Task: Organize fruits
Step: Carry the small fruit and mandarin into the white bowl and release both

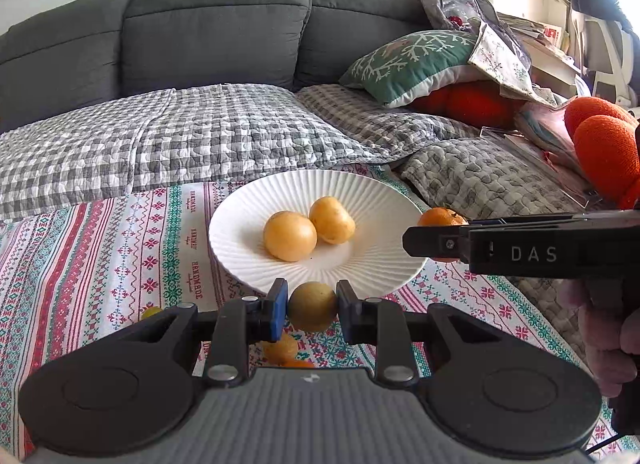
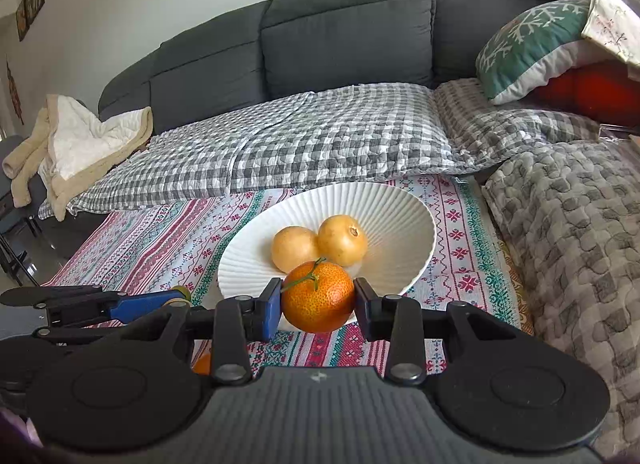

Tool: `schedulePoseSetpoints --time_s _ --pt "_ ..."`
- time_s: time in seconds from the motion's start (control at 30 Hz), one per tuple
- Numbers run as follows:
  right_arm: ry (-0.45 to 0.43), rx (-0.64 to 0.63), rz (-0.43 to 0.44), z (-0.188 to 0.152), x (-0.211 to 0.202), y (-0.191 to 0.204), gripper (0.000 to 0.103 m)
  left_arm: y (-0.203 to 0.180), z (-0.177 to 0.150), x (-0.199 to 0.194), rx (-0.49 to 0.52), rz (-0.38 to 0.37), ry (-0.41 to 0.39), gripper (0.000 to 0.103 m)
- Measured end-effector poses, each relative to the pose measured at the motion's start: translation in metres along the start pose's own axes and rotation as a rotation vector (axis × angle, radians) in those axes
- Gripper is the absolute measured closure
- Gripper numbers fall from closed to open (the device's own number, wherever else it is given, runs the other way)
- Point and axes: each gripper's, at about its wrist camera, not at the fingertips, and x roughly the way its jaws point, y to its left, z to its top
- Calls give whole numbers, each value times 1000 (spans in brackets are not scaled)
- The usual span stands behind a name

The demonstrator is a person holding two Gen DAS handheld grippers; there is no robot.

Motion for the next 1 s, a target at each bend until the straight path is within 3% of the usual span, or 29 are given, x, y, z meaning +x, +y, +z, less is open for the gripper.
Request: schedulePoseSetpoints --time_s 0.4,1.0 --pt "20 186 30 14 32 -34 69 -15 17 64 71 -17 66 76" --pt "94 204 -2 11 67 -25 69 -12 18 91 85 0 88 75"
